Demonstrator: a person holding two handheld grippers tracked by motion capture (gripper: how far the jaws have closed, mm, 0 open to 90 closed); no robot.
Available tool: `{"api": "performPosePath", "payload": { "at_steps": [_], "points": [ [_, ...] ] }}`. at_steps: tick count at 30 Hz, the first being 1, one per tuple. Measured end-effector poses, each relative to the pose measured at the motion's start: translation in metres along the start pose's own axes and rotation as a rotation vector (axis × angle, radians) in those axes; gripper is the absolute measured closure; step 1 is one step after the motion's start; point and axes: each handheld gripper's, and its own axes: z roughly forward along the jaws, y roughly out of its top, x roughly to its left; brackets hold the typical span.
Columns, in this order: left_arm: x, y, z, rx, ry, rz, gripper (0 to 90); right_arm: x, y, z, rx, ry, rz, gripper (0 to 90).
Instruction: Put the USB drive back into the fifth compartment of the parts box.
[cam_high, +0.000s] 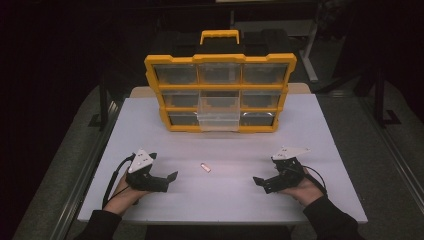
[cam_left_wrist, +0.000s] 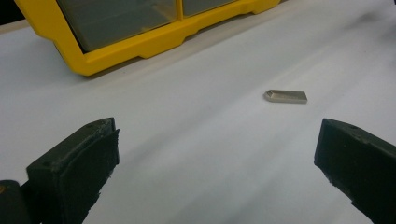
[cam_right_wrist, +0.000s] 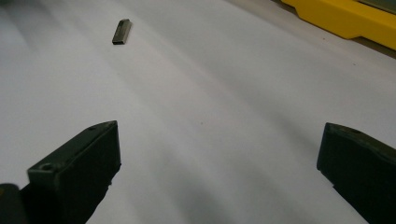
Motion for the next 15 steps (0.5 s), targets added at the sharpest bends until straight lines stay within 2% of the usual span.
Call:
{"api": "performPosePath", "payload": {
  "at_steps": [9, 15],
  "points": [
    [0.0034, -0.0045, -0.0032, -0.018, -0.025, -0.009, 0.0, 0.0002, 0.0006, 0.0013, 0.004, 0.011, -0.004, 0.0],
    [0.0041, -0.0045, -0.0024, -0.025, -0.027, 0.003, 0.0, 0.0010, 0.0039, 0.0031, 0.008, 0.016, -0.016, 0.0]
  ]
}}
